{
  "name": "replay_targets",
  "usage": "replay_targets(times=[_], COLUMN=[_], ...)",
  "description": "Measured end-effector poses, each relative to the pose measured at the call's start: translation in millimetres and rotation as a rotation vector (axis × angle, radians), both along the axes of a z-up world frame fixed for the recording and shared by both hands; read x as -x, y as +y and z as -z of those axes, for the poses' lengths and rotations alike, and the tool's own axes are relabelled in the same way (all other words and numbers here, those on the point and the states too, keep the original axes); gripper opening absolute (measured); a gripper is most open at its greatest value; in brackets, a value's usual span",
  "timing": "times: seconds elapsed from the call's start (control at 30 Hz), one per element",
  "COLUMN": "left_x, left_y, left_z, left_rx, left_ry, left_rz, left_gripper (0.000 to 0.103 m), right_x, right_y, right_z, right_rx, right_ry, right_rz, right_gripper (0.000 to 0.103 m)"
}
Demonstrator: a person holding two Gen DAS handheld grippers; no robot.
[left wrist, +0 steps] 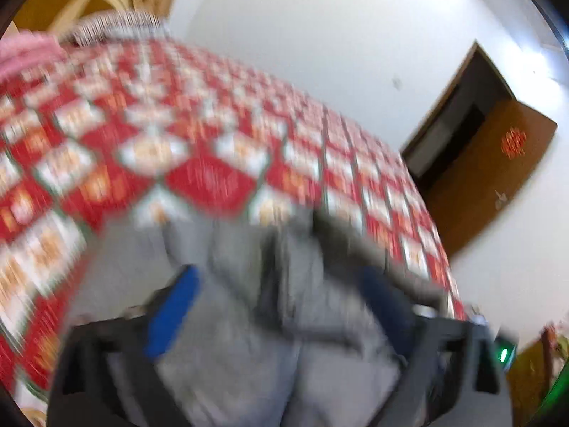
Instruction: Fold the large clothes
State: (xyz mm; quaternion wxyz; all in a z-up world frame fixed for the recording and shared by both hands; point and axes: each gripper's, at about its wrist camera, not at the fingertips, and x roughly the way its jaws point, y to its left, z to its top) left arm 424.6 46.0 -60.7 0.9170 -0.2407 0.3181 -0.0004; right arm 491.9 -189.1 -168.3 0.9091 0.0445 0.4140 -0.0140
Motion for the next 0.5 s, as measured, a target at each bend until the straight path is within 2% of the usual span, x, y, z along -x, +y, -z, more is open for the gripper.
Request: replay_targets(times=[0.03, 0.07, 0.17, 0.2, 0.23, 0.27, 0.3, 0.37, 0.4, 0.43, 0.5], left_x=[-9.5, -22.6, -68.5, -76.9, -82.7, -83.6, -80.9, -66.6, -61.3, -53.2, -36.9], left_y=[0.8, -1.6, -11.9, -14.9, -17.3, -19.2, -19.9, -24.8, -25.8, -24.0, -23.6], left_z=[-8.4, -10.3, 15.6, 27.8, 42.1, 54.4, 61.7, 63.6, 62.8, 59.2, 51.8], left_rx=[-0.019, -0.035, -0.043, -0.041, -0.043, -0.047, -0.051, -0.077, -0.055, -0.042, -0.098], left_ry=[-0.014, 0.009, 0.19, 0.235, 0.287, 0.323, 0.322, 0.26, 0.249, 0.231, 0.171], left_rz=[-0.024, -0.026, 0.041, 0.051, 0.06, 0.067, 0.073, 0.111, 0.152, 0.157, 0.121], left_gripper=[0.103, 0.103, 0.101, 0.089, 0.07, 0.065, 0.056, 0.019, 0.008, 0.008, 0.008], right_x=[1.8, 3.1, 2.1, 2.2, 2.0, 2.3, 3.5, 3.8, 4.1, 4.2, 4.0], right_y=[1.1, 1.9, 0.5, 0.2, -0.1, -0.5, -1.1, -1.5, -1.8, -2.5, -3.1], right_z=[-0.2, -0.6, 1.1, 1.2, 1.1, 1.1, 1.2, 1.2, 1.3, 1.3, 1.0], right_rx=[0.004, 0.004, -0.008, -0.009, -0.012, -0.014, -0.016, -0.02, -0.022, -0.023, -0.027], right_ry=[-0.004, -0.007, -0.012, -0.013, -0.015, -0.017, -0.018, -0.02, -0.02, -0.021, -0.022], right_rz=[0.001, 0.001, 0.002, 0.003, 0.003, 0.003, 0.003, 0.003, 0.003, 0.003, 0.003], right_gripper=[0.045, 0.045, 0.045, 0.045, 0.045, 0.045, 0.045, 0.045, 0.045, 0.045, 0.046])
